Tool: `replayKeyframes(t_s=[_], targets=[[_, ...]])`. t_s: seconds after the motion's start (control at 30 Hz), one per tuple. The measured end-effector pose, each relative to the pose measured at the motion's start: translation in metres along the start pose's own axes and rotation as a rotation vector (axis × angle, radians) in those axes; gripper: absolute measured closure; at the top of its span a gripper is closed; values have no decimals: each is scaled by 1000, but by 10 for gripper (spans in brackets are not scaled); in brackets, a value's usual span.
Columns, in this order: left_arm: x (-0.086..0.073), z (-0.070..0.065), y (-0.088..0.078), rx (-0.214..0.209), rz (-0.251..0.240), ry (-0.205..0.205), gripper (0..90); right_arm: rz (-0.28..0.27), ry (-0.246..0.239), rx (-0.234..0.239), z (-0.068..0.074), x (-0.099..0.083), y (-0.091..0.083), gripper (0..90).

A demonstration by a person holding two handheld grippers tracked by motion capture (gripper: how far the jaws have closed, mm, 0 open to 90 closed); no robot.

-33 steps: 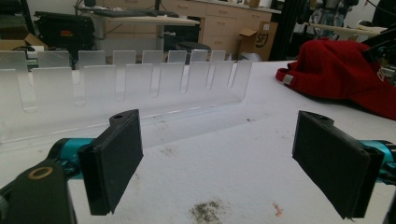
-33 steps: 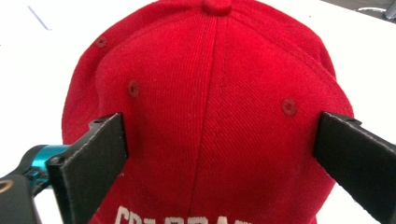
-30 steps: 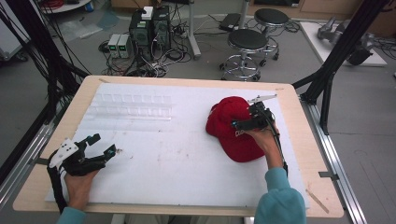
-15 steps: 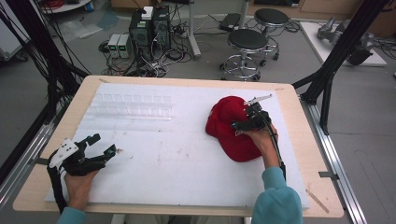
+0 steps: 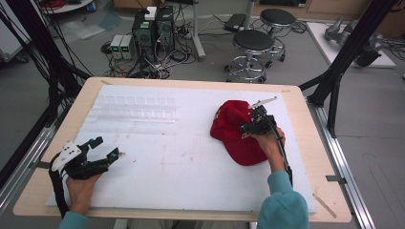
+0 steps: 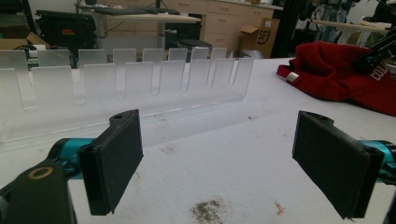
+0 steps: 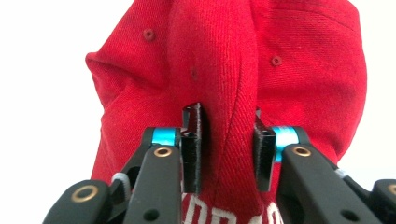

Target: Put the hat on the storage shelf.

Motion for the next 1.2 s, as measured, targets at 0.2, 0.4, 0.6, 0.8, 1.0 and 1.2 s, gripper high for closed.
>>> replayKeyframes(t_s=[0.2, 0.4, 0.6, 0.8, 1.0, 1.2], targets=[[0, 1, 2, 8, 10, -14, 161, -12, -2, -6, 4, 4, -3, 790], [1, 2, 1, 18, 10, -16, 161, -36, 3, -10, 9, 7, -8, 813], [0, 1, 1, 14, 11, -9, 160, -131, -13, 3, 17, 17, -17, 815], [0, -1, 2, 23, 18, 12, 161, -218, -21, 32, 26, 27, -22, 817], [0, -2, 5, 38, 39, 27, 160, -293, -32, 55, 38, 39, -28, 817], [1, -6, 7, 42, 76, 35, 160, -382, -23, 84, 49, 51, -32, 817]])
Point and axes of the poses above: each handheld gripper's, and its own axes: y roughly forward along the jaws, x roughly out of its top, z roughly to its left, the point moved 4 cm from there along y, roughly forward along the jaws, and after that the axes turned 15 degrees about -y, right-handed, at the moved point
